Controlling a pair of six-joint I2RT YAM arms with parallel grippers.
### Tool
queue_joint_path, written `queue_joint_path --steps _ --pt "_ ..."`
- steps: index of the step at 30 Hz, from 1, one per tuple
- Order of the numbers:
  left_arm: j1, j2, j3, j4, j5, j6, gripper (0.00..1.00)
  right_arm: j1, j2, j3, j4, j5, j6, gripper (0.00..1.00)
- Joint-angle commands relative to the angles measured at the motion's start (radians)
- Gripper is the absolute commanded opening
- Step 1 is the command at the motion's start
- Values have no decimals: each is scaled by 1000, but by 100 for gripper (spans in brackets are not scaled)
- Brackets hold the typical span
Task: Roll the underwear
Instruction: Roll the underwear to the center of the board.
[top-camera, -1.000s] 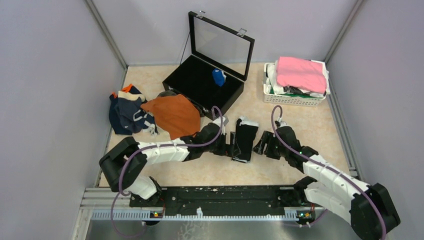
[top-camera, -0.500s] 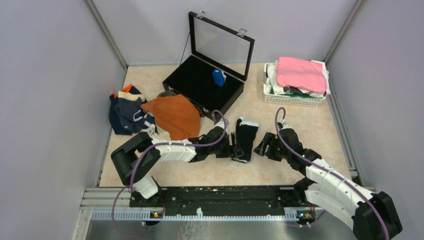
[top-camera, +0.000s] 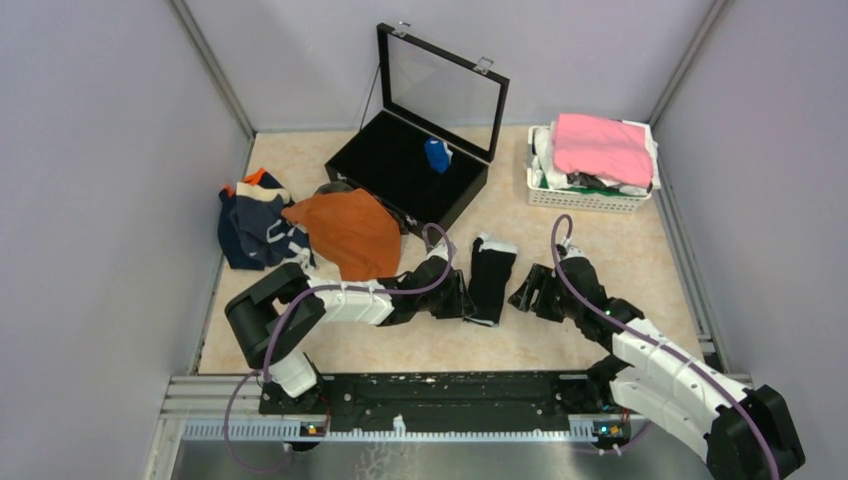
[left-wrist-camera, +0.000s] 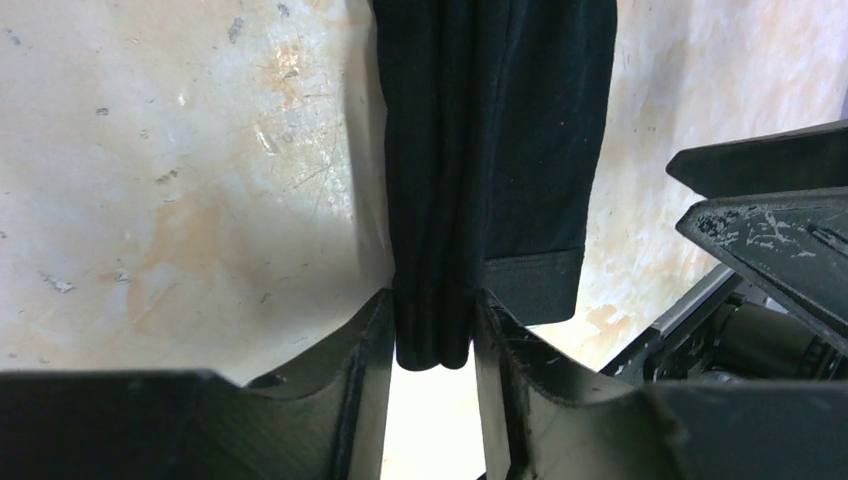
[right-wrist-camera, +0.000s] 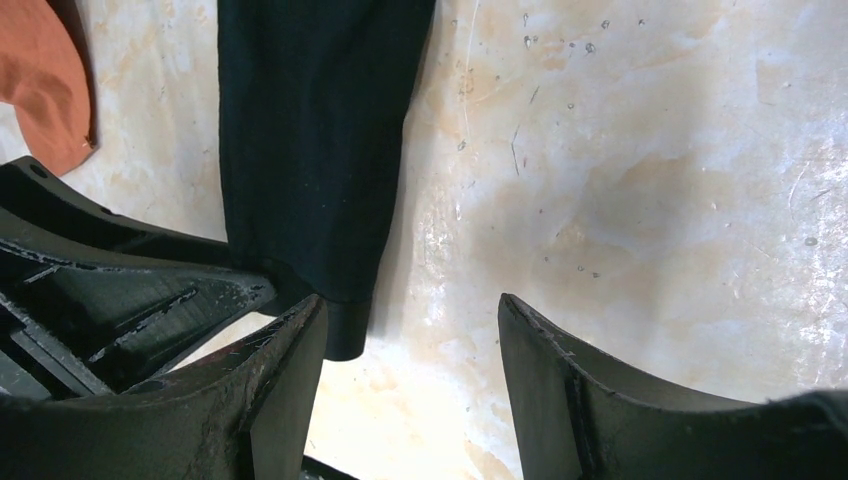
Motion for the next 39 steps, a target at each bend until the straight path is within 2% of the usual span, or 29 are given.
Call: queue_joint_path --steps 1,9,15,21,24,26,29,32,39 --pt "-5 43 -4 -15 8 23 38 16 -8 -4 28 9 -2 63" --pt "-4 60 -1 32 47 73 21 15 -1 -15 57 2 -6 63" --pt "1 60 40 -49 12 116 0 15 -23 -35 112 -28 -53 63" --pt "67 16 52 -175 -27 157 0 14 -28 -29 217 -52 -137 63" --pt "122 -31 12 -205 -27 192 0 20 24 -43 364 -92 -180 58" --pt "147 -57 -5 -248 -44 220 0 89 79 -45 488 -53 -219 55" --pt "156 -88 -19 -303 -92 254 0 258 157 12 553 107 -368 54" --pt "158 -114 -40 -311 -86 279 0 378 234 81 564 194 -578 56" --pt "161 -103 -47 -317 -53 355 0 466 216 72 585 96 -1144 55"
